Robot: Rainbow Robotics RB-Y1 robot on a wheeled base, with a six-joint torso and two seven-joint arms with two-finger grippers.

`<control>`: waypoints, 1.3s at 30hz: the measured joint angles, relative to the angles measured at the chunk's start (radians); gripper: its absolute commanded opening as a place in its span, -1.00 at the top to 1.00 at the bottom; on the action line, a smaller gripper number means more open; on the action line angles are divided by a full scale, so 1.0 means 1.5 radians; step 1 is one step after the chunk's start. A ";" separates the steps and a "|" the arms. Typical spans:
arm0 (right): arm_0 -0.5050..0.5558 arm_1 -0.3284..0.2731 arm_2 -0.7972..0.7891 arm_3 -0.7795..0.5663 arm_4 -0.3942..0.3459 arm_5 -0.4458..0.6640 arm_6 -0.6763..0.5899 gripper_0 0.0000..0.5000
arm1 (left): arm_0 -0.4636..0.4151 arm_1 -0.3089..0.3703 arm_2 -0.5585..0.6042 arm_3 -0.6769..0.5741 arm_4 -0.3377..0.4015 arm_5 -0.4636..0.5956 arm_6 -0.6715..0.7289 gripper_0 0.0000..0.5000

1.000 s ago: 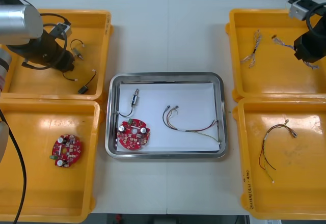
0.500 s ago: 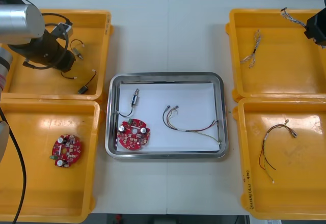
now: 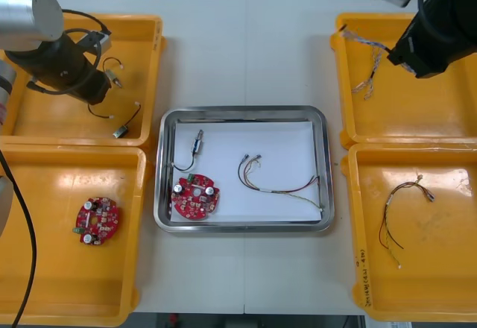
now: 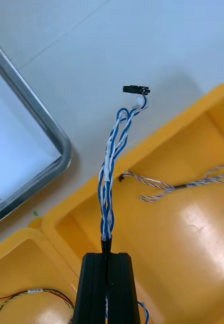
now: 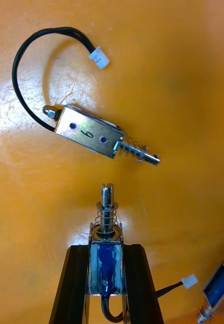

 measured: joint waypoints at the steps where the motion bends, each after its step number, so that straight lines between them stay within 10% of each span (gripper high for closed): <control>1: -0.003 0.000 0.013 -0.001 -0.007 0.000 0.000 1.00 | 0.000 0.000 0.001 -0.007 -0.001 0.008 0.000 0.99; 27: -0.093 0.052 0.325 -0.005 -0.032 -0.013 -0.010 1.00 | 0.016 0.000 0.032 -0.255 -0.046 0.223 0.010 0.99; 39: -0.095 0.055 0.490 -0.002 0.020 -0.139 -0.009 1.00 | 0.062 0.000 0.032 -0.395 -0.041 0.264 0.183 0.99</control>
